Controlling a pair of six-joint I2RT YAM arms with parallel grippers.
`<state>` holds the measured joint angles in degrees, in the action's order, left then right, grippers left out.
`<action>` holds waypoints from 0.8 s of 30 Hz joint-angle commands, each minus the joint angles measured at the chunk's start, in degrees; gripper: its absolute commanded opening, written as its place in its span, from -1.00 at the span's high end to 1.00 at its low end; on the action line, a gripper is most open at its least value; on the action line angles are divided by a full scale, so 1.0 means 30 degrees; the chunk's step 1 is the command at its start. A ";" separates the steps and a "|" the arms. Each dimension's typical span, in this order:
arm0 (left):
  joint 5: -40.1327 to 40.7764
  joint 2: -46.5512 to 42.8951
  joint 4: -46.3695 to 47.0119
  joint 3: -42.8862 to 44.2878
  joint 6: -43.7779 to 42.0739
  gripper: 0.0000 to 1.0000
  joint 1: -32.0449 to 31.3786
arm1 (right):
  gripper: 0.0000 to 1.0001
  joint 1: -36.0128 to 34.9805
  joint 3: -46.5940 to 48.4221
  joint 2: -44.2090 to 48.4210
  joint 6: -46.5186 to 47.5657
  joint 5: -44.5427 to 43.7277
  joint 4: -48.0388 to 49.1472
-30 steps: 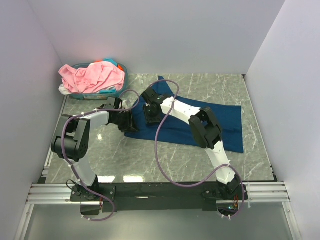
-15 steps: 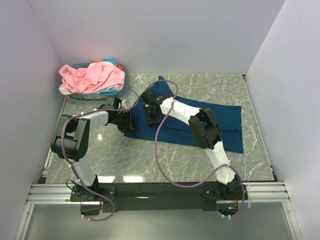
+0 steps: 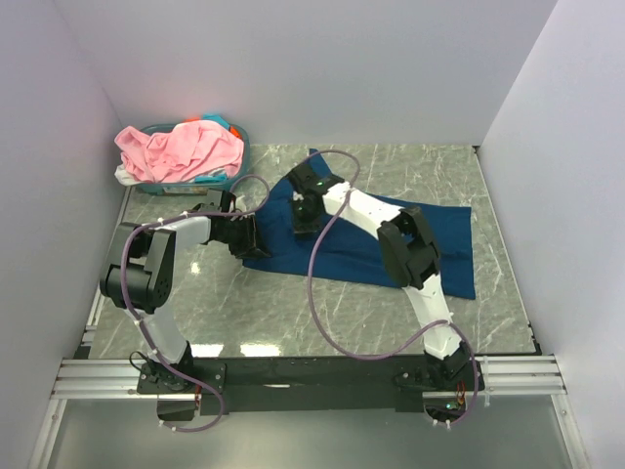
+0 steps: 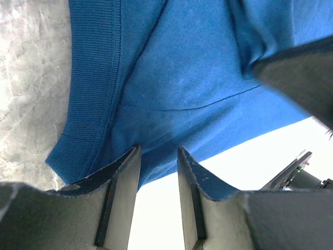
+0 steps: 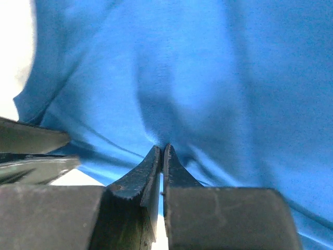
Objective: Fold and stack the t-shirts
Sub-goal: Fold the tshirt
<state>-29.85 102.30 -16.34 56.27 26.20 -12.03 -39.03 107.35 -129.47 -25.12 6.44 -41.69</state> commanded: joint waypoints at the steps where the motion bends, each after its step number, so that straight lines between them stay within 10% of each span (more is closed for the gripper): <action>1: 0.0691 0.0734 -0.0560 0.0110 -0.0470 0.17 0.0114 | 0.95 0.1288 -0.0627 0.1877 -0.0619 0.0812 0.0216; 24: 0.0837 0.0616 -0.0413 -0.0212 0.1111 0.17 0.0114 | 0.96 0.5713 0.0691 0.0852 0.0962 0.2600 -0.1220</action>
<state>-30.28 102.72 -16.32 56.40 29.47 -11.70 -23.31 107.07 -126.56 -23.97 13.26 -43.99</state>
